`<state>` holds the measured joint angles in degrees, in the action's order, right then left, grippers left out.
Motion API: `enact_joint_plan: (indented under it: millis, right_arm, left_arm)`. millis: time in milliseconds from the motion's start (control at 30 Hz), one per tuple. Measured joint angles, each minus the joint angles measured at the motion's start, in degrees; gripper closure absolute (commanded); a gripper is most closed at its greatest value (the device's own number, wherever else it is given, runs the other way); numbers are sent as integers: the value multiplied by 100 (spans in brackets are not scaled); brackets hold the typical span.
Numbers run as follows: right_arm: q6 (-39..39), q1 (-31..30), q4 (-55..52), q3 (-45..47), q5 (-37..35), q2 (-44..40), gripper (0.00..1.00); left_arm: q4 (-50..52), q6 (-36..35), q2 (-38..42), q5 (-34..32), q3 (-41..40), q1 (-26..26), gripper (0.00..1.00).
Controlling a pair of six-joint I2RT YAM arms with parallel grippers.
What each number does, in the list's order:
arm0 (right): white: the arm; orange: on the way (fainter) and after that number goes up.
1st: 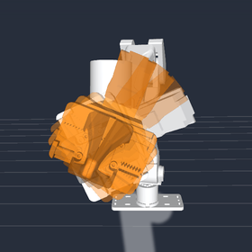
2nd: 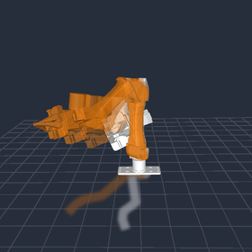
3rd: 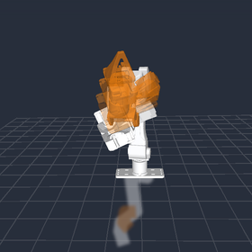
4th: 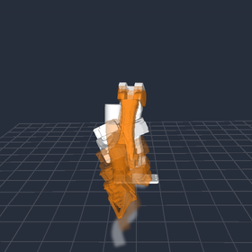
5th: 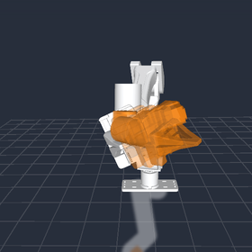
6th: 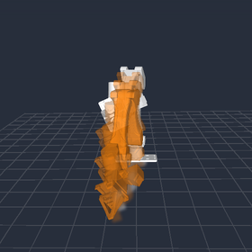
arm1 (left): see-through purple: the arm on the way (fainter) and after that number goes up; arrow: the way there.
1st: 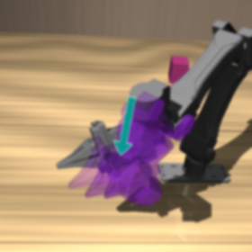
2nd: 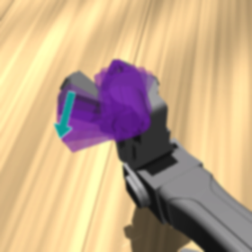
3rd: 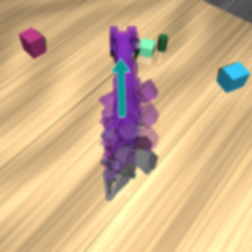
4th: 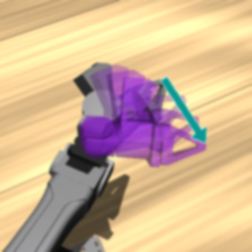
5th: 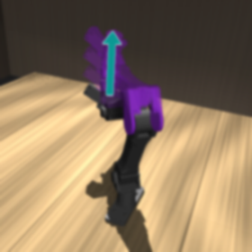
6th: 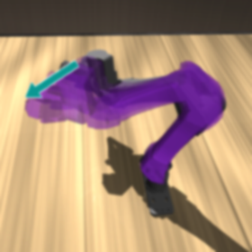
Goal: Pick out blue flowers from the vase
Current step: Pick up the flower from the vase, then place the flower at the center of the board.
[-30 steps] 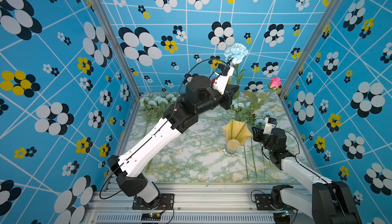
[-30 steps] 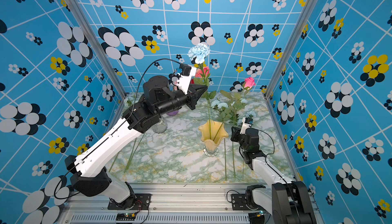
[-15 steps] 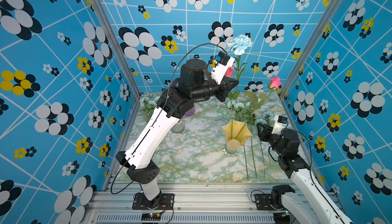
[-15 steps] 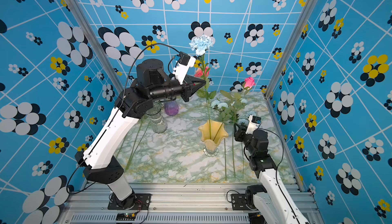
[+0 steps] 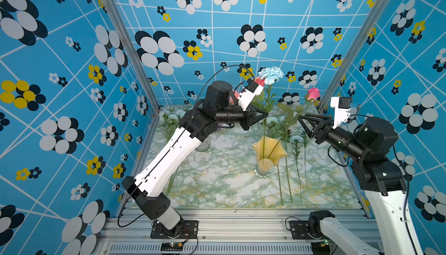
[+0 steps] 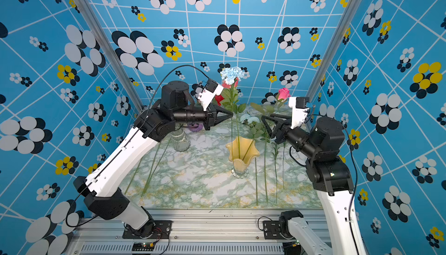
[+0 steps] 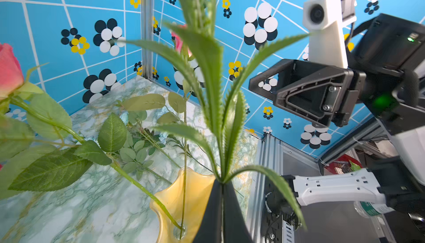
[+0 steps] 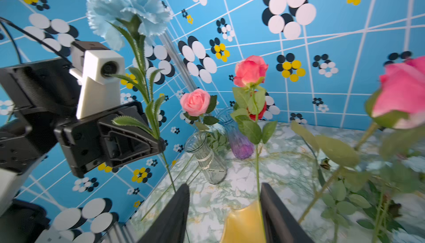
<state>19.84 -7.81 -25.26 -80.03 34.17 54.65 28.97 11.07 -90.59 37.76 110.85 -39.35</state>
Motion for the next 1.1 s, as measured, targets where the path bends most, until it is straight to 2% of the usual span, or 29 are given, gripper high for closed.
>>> enact_joint_plan:
  millis: [200, 500, 733, 1100]
  right_arm:
    - [35, -229, 66, -804, 640, 807, 49]
    - [-184, -911, 363, -507, 1172, 1318, 55]
    - [-400, -1255, 345, -317, 1290, 1543, 61]
    - [-726, -1652, 144, -337, 938, 1495, 68]
  left_arm:
    - [-726, 354, 168, 476, -396, 369, 100]
    - [-1110, 592, 170, 608, -560, 490, 100]
    - [-1027, 627, -44, 730, -426, 485, 100]
    - [-365, 302, -92, 573, -188, 474, 100]
